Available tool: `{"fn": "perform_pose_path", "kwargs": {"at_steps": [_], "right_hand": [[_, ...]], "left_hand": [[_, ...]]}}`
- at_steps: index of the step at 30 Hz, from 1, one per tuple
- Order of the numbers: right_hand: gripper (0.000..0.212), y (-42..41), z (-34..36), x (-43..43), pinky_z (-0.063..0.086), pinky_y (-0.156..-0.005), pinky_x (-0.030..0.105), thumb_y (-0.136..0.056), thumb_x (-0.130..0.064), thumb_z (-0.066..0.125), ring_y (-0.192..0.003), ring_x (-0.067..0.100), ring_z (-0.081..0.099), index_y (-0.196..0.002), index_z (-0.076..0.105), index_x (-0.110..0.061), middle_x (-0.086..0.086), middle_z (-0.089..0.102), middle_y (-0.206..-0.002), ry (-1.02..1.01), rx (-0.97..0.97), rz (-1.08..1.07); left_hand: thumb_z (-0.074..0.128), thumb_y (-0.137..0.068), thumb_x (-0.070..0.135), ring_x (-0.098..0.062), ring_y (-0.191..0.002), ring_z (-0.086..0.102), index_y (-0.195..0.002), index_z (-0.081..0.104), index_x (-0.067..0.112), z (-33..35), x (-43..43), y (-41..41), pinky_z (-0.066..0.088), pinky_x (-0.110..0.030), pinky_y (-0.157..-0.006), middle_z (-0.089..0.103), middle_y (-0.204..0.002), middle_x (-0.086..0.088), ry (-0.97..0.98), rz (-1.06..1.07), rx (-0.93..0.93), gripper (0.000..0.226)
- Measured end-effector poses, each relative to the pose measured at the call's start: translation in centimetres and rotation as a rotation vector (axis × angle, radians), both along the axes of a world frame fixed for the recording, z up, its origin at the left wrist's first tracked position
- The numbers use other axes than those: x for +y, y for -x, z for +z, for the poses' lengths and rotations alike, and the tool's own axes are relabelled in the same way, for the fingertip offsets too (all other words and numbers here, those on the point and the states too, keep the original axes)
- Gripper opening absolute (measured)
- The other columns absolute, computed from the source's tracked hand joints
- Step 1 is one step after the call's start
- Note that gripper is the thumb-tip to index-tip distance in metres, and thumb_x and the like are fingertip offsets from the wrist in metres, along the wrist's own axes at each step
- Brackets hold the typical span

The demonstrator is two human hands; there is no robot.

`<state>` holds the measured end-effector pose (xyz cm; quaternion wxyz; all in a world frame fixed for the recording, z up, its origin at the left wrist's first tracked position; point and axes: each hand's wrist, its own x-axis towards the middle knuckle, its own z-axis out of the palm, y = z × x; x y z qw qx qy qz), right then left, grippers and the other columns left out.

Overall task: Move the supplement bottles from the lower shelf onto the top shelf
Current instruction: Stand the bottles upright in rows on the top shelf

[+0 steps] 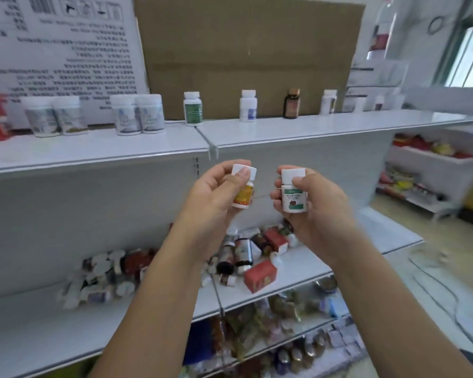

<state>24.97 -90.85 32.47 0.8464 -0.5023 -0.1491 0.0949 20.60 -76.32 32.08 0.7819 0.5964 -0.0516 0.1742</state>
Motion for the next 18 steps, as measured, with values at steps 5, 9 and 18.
{"fn": "perform_pose_path", "kwargs": {"at_steps": [5,9,18], "right_hand": [[0.025,-5.4,1.3,-10.6,0.05,-0.077,0.029,-0.099,-0.008,0.041,-0.077,0.014,0.058,-0.105,0.065,-0.012,0.004,0.06,-0.077,0.096,-0.096,-0.135],[0.025,-9.4,3.0,-17.1,0.054,-0.074,0.026,-0.099,-0.008,0.042,-0.074,0.011,0.062,-0.106,0.065,-0.011,-0.006,0.068,-0.067,0.127,-0.125,-0.24],[0.02,-21.7,6.4,-25.8,0.051,-0.081,0.031,-0.097,-0.012,0.047,-0.087,0.017,0.06,-0.109,0.061,-0.008,0.008,0.058,-0.092,0.158,-0.15,-0.358]], "left_hand": [[0.069,-0.071,0.035,-0.009,-0.078,0.065,-0.098,0.074,0.021,2.4,-9.1,-7.4,0.056,-0.026,-0.074,0.074,-0.086,0.005,-0.11,-0.081,-0.027,0.031],[0.072,-0.065,0.04,-0.01,-0.082,0.068,-0.094,0.073,0.022,5.7,-14.8,-12.7,0.057,-0.032,-0.08,0.075,-0.086,0.005,-0.292,-0.116,-0.045,0.035],[0.07,-0.089,0.023,-0.016,-0.087,0.075,-0.106,0.071,0.011,12.7,-20.5,-26.8,0.06,-0.026,-0.077,0.078,-0.095,-0.005,-0.769,-0.216,-0.027,0.021]]}}
